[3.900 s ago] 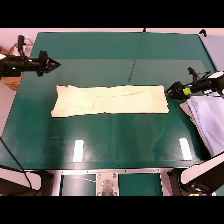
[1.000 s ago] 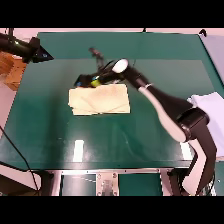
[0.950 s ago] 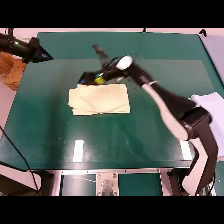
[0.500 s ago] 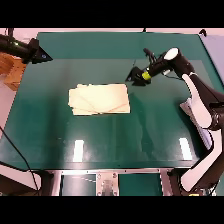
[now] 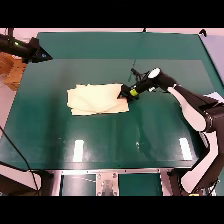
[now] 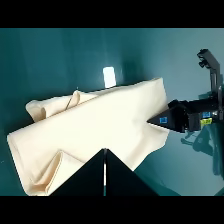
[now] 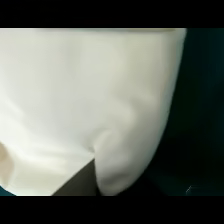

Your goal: Fold the shirts.

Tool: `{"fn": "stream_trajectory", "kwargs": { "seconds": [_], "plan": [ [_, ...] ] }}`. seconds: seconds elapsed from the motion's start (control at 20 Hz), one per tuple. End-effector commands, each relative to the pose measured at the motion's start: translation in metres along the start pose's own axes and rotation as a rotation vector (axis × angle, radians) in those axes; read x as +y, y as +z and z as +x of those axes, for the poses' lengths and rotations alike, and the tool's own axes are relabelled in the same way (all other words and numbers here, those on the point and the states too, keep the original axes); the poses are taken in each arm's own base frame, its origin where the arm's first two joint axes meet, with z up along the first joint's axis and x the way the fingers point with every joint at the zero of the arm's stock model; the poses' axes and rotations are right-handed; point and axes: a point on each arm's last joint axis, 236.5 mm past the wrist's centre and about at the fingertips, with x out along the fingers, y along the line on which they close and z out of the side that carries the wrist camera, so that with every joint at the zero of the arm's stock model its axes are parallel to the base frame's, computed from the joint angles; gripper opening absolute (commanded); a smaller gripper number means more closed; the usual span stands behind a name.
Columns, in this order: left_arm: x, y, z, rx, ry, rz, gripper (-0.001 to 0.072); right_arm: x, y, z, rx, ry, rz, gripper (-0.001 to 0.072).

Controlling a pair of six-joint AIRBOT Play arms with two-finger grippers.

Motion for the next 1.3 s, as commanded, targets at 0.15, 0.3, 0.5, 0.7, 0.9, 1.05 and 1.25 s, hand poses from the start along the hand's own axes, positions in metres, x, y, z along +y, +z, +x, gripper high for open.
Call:
{"fn": "stream_trajectory", "kwargs": {
  "seconds": [0.15, 0.3, 0.5, 0.7, 0.9, 1.05, 1.25],
  "plan": [
    [0.000, -0.003, -0.001, 0.012, -0.002, -0.001, 0.0028, 0.058, 0.039, -0.054, -0.161, 0.087, -0.106, 0.0013],
    [0.000, -0.003, -0.001, 0.013, -0.002, -0.001, 0.0028, 0.097, 0.075, -0.177, -0.371, 0.126, -0.210, 0.0013],
    [0.000, -0.003, -0.001, 0.013, -0.002, -0.001, 0.0028, 0.083, 0.093, -0.347, -0.649, 0.103, -0.191, 0.0013],
    [0.000, -0.004, -0.001, 0.016, -0.002, -0.001, 0.0028, -0.016, 0.080, -0.453, -0.794, 0.024, 0.004, 0.0013],
    [-0.001, -0.007, -0.001, 0.030, -0.005, -0.002, 0.0028, -0.122, 0.033, -0.526, -0.881, -0.055, 0.235, 0.0013],
    [-0.001, -0.007, -0.001, 0.030, -0.005, -0.005, 0.0028, -0.163, -0.016, -0.551, -0.872, -0.053, 0.395, 0.0013],
    [-0.001, -0.007, -0.001, 0.031, -0.005, -0.004, 0.0028, -0.173, -0.080, -0.564, -0.815, -0.099, 0.515, 0.0013]
  ]
}}
